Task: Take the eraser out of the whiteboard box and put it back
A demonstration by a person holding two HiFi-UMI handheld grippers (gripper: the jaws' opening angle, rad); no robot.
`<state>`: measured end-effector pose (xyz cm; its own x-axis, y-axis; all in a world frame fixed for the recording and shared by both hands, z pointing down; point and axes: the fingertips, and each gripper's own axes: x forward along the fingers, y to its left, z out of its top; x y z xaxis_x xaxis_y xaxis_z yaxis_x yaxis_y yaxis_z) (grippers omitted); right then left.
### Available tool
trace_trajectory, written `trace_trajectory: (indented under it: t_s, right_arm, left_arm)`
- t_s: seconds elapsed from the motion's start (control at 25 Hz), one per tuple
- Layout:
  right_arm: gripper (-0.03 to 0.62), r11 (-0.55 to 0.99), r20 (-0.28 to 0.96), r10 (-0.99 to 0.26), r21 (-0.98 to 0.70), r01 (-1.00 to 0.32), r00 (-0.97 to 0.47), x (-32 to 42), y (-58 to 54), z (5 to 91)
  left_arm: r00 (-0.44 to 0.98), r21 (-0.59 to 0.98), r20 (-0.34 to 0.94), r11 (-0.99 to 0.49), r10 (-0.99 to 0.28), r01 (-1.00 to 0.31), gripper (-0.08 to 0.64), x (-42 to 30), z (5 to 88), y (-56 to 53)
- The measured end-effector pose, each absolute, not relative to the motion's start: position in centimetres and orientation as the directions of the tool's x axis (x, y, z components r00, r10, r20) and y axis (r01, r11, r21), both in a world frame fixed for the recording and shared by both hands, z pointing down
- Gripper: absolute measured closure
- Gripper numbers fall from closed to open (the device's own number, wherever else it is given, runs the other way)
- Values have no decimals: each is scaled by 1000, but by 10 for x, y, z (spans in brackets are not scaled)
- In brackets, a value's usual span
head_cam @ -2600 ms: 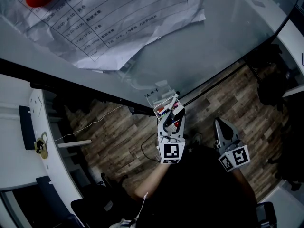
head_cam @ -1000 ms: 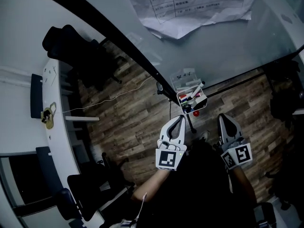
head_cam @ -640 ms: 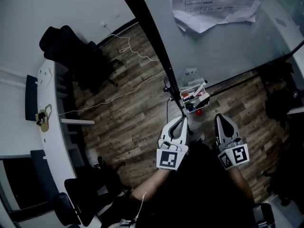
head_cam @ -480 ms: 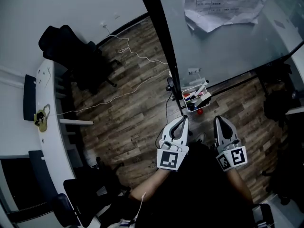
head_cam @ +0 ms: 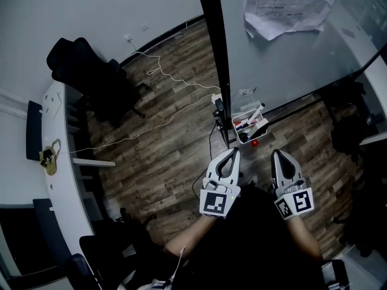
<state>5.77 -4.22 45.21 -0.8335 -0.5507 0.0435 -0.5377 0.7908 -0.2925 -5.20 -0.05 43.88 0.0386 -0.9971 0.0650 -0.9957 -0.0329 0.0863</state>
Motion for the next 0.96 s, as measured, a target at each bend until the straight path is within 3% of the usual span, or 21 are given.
trace_trajectory:
  t_s: [0.96]
  right_arm:
    - [578, 789, 37, -568, -257, -558, -822, 53, -35, 448]
  left_arm:
    - [63, 67, 66, -59, -996, -996, 554, -60, 442, 12]
